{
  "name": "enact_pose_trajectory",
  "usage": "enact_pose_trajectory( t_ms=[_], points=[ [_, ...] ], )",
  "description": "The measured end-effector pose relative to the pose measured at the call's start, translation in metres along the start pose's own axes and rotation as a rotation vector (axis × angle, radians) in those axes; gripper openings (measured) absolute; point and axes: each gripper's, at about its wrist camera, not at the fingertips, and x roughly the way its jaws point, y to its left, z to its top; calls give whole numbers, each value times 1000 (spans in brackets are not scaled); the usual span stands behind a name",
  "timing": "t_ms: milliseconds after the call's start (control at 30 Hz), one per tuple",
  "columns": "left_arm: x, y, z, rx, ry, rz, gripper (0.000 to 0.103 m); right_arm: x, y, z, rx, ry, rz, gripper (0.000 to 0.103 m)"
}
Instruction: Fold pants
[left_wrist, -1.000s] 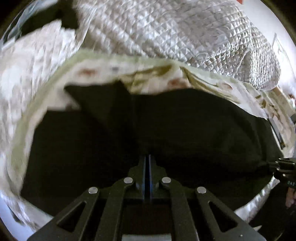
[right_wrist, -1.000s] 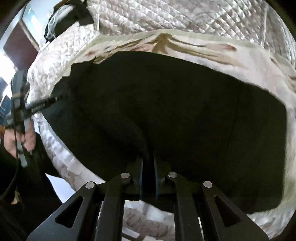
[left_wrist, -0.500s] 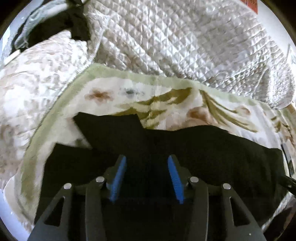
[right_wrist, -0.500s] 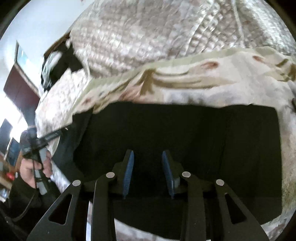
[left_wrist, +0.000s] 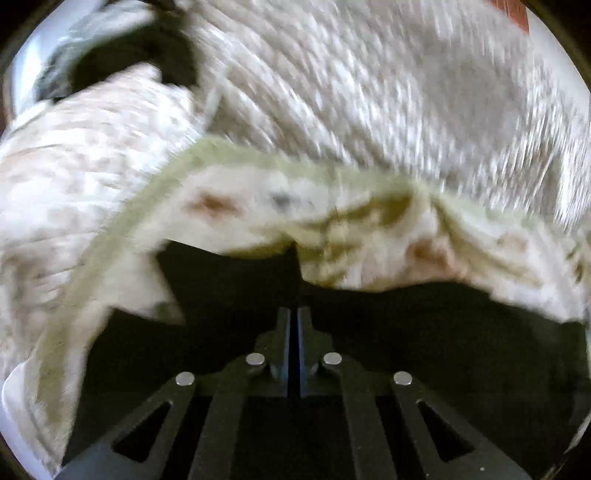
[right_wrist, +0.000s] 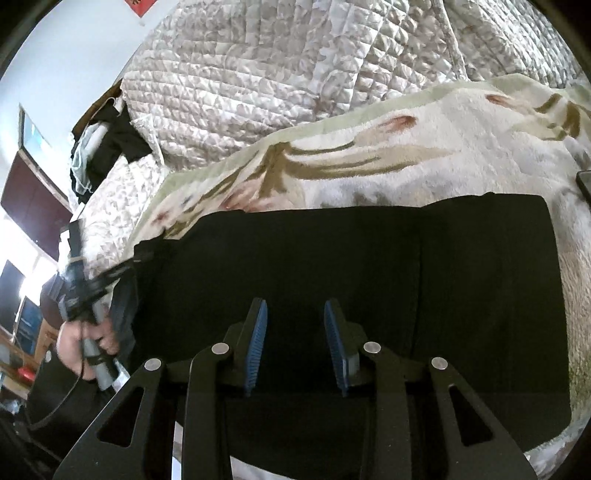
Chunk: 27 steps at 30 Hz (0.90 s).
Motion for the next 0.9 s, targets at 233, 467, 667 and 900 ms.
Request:
enact_pose_trajectory(
  t_ms=[233, 467, 667, 900],
  points=[
    [-61, 73, -47, -182, -76, 30, 4, -13, 3, -14, 7, -3, -7, 33],
    [-49, 111, -79, -366, 12, -23, 5, -29, 3, -55, 76, 0, -7, 52],
    [-44, 108, -80, -415, 12, -119, 41, -40, -10, -68, 185, -38, -4, 52],
    [-36, 98, -70, -372, 18, -59, 46, -56, -13, -73, 253, -81, -57, 52]
  ],
)
